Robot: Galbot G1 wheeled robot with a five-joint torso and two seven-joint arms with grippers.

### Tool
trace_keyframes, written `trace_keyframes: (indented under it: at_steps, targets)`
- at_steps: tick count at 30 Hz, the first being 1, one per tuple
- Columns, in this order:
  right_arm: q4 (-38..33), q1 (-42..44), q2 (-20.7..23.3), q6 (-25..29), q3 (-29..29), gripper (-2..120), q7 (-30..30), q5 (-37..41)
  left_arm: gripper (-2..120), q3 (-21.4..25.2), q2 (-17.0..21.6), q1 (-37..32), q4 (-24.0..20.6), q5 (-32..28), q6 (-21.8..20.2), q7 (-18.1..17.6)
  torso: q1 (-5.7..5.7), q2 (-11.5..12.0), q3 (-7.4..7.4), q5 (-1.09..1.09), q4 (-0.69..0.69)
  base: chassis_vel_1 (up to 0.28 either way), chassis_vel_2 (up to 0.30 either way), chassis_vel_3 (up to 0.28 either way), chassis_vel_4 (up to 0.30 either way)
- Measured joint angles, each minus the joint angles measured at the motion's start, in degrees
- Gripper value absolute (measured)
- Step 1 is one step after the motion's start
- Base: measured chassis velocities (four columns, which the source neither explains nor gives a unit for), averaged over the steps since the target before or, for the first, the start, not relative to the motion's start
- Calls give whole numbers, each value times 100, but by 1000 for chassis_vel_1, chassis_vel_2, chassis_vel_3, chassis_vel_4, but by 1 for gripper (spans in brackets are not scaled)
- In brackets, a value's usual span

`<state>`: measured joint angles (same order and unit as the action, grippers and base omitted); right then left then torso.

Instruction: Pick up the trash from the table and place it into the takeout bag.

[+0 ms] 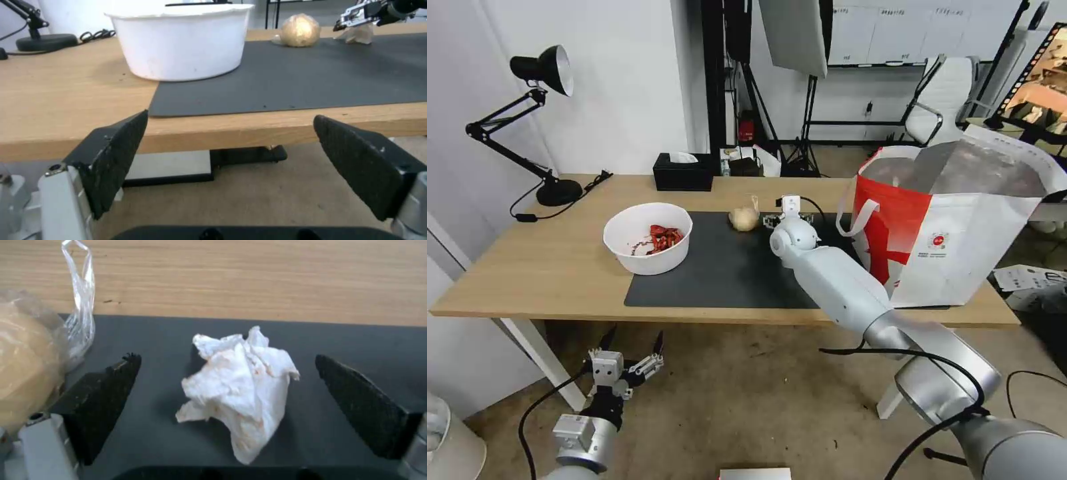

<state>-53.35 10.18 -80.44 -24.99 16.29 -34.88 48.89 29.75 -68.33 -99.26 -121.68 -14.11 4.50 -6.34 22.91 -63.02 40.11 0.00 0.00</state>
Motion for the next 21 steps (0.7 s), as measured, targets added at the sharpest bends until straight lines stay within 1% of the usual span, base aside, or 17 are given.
trace_keyframes:
  at_steps: [5, 15, 17, 18, 20, 21]
  targets:
    - [-112, 29, 103, -79, 9, 100, -19, 131, 100, -46, 3, 75, -3, 0, 0, 2, 0, 0, 0, 0, -1, 0, 0, 0, 0]
    - [-140, 45, 162, -128, -28, 100, 3, 292, 100, -106, 23, 126, 49, 26, -21, 1, 0, 0, 0, 0, 0, 0, 0, 0, 0]
    - [-97, 45, 148, -129, -61, 91, 43, 315, 100, -112, 32, 127, 55, 26, -23, -2, 0, 0, 0, 0, 0, 0, 0, 0, 0]
    - [-97, 45, 148, -129, -61, 91, 43, 315, 100, -112, 32, 127, 55, 26, -23, -2, 0, 0, 0, 0, 0, 0, 0, 0, 0]
    - [-68, 54, 136, -127, -96, 80, 100, 320, 100, -121, 33, 128, 60, 25, -25, -4, 0, 0, 0, 0, 0, 0, 0, 0, 0]
    - [-68, 54, 136, -127, -96, 80, 100, 320, 100, -121, 33, 128, 60, 25, -25, -4, 0, 0, 0, 0, 0, 0, 0, 0, 0]
